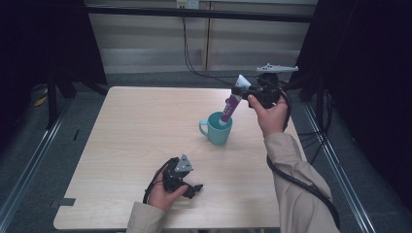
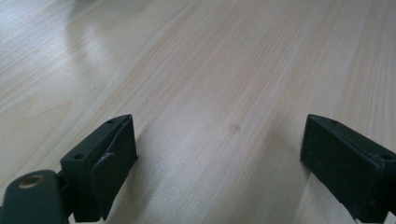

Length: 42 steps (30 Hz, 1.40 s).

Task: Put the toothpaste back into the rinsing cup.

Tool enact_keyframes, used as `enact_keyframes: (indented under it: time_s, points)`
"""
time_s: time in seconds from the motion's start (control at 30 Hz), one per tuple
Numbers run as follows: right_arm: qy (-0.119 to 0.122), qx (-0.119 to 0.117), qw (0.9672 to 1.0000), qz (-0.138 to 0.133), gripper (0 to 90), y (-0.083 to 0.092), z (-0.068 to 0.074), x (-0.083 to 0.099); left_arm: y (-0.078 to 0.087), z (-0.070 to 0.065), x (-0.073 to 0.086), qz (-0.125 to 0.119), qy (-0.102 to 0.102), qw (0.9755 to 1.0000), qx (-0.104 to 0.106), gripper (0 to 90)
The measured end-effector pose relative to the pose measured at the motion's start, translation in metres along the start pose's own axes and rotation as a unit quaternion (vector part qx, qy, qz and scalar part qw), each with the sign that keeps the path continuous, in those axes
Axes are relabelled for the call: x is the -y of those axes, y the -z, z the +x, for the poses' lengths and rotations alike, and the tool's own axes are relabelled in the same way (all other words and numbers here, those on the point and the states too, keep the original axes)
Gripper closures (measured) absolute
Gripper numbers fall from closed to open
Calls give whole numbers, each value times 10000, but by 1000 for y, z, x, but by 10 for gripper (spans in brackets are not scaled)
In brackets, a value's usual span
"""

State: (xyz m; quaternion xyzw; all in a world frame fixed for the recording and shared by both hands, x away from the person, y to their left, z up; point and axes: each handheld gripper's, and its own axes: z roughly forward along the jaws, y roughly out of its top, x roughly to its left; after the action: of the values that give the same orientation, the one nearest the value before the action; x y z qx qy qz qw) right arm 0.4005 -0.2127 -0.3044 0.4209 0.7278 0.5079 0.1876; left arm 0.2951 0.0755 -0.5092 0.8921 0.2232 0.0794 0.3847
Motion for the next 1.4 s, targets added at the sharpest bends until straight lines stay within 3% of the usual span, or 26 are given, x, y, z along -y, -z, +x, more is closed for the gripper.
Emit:
enact_keyframes:
  time_s: [0.17, 0.5, 1.4]
  points:
    - [142, 76, 9998, 92, 740, -7, 0, 0, 0, 0, 0, 10, -23, 10000, 1, 103]
    - [184, 28, 9997, 171, 739, -20, 4, 5, 1, -1, 0, 24, -33, 10000, -2, 103]
    - [66, 118, 9984, 547, 733, -47, 2, 63, 0, -2, 0, -27, 7, 10000, -30, 103]
